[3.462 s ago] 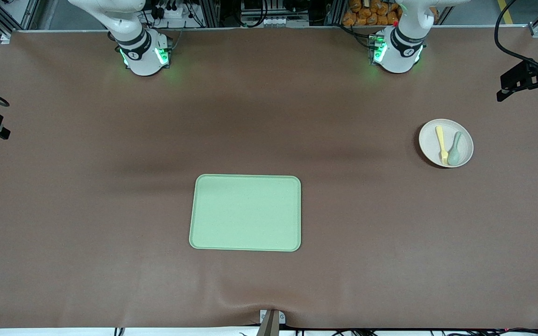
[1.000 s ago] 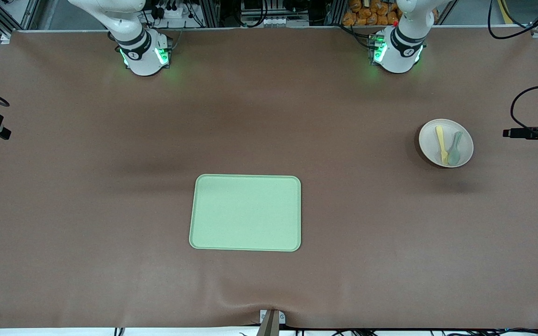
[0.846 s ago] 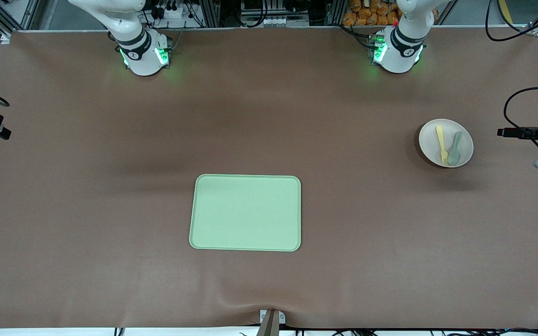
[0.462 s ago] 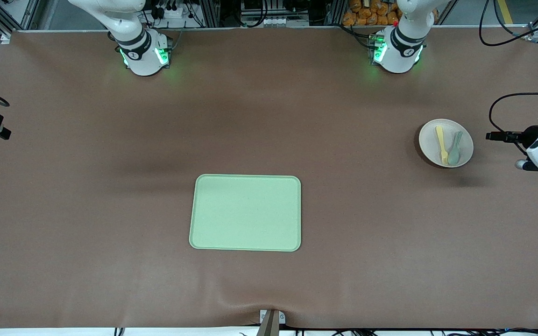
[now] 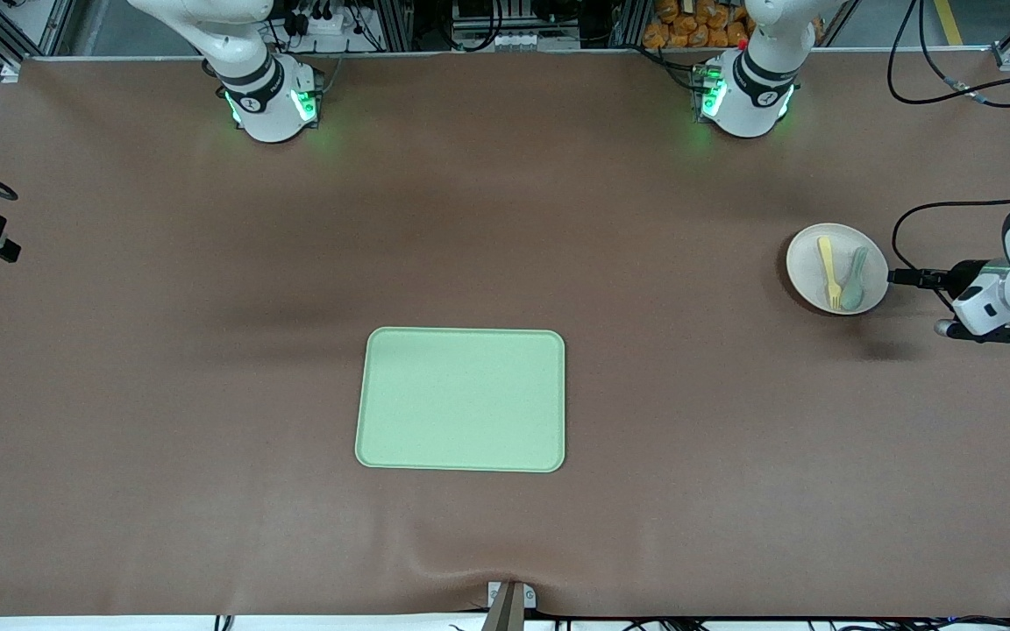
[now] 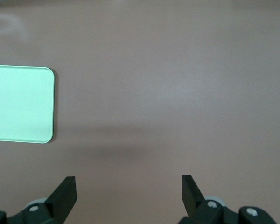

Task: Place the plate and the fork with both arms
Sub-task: 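Reach the left gripper to the white plate and grip its rim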

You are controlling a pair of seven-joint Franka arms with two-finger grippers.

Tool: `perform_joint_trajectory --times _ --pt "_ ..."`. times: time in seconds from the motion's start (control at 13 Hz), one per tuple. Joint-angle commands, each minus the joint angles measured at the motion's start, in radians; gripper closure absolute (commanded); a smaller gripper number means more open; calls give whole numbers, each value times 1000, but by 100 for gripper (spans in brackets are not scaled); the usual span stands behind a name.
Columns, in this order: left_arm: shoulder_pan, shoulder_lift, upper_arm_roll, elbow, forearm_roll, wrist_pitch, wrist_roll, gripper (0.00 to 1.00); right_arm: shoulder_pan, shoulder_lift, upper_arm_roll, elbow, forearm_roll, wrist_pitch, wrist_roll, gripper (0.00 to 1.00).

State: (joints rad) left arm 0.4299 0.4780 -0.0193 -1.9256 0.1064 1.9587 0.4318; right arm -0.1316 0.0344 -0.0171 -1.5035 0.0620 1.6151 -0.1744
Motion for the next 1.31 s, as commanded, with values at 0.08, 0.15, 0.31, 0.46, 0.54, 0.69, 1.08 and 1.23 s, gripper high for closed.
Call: perform_joint_trajectory --times 0.08,0.15,0.31,0.46,0.54,0.69,1.08,1.23 --pt "1 31 -7 -4 24 32 7 0 -22 10 14 20 18 -4 -4 0" --pt "0 36 -7 -16 24 32 7 0 -23 10 14 20 18 -4 -4 0" --pt "0 40 -7 -26 24 32 8 0 -23 10 14 20 16 -4 -4 0" --pt "0 47 -7 -30 24 32 8 0 -23 10 14 20 18 -4 -4 0" --pt "-3 54 -7 -30 24 34 7 0 -23 10 14 20 18 -6 -4 0" --pt "-5 66 -7 -30 24 46 7 0 -25 10 14 20 24 -6 -4 0" --pt "-5 76 -8 -41 22 81 7 82 -25 10 14 20 25 -4 -4 0" --pt "-7 76 -8 -43 22 88 7 100 -25 10 14 20 29 -6 -4 0"
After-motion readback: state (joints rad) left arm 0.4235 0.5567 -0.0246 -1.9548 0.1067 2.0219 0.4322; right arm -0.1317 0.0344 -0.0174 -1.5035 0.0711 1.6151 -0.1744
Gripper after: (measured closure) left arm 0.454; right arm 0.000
